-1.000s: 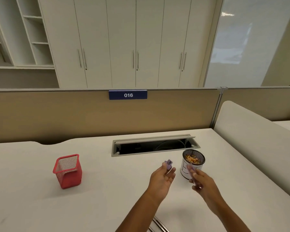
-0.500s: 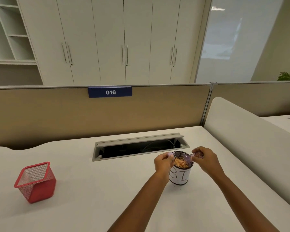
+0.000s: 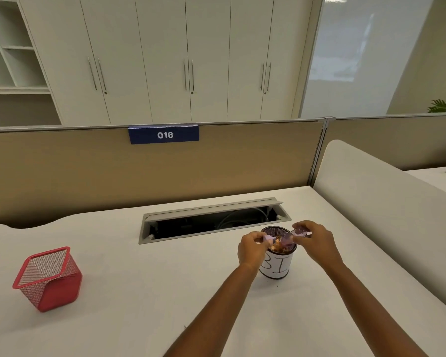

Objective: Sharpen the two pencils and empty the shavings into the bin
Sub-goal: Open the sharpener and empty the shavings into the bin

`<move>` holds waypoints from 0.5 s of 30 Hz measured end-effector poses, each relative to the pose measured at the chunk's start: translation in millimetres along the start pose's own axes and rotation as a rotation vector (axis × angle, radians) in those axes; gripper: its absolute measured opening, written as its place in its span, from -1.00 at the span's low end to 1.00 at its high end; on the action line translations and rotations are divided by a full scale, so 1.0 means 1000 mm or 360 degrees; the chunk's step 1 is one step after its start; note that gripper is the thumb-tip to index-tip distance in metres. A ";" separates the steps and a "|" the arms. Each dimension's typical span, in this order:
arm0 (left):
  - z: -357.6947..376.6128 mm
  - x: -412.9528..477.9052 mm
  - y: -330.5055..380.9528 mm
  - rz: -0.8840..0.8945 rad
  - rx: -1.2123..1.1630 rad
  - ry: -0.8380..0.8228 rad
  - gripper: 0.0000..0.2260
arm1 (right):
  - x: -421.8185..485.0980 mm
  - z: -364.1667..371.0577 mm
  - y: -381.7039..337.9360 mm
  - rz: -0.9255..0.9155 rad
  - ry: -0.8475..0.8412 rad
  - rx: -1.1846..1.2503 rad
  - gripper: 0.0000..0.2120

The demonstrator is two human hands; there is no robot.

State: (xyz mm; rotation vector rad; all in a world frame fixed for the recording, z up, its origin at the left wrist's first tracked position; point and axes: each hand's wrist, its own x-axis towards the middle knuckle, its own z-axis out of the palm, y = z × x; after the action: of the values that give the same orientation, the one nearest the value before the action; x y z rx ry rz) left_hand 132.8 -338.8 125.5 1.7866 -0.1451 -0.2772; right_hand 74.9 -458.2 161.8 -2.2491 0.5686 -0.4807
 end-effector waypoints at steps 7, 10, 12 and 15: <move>0.001 0.002 -0.004 0.0074 0.0131 0.0007 -0.71 | -0.004 0.001 0.000 0.0004 0.0117 0.0037 -0.68; 0.001 0.002 -0.004 0.0113 0.0145 0.0023 -0.72 | -0.007 0.000 0.001 -0.0010 0.0182 0.0040 -0.69; 0.000 0.002 -0.003 0.0207 0.0174 0.0089 -0.75 | -0.009 -0.001 0.002 -0.0027 0.0226 0.0067 -0.69; -0.003 -0.002 0.003 0.0440 0.0275 0.0168 -0.79 | -0.012 -0.003 0.000 -0.0018 0.0273 0.0151 -0.70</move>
State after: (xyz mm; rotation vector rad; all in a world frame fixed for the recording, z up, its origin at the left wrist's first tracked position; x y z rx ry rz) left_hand 132.1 -336.3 129.1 1.9207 -0.3459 0.0288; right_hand 63.8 -453.7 161.9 -2.1348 0.6074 -0.6968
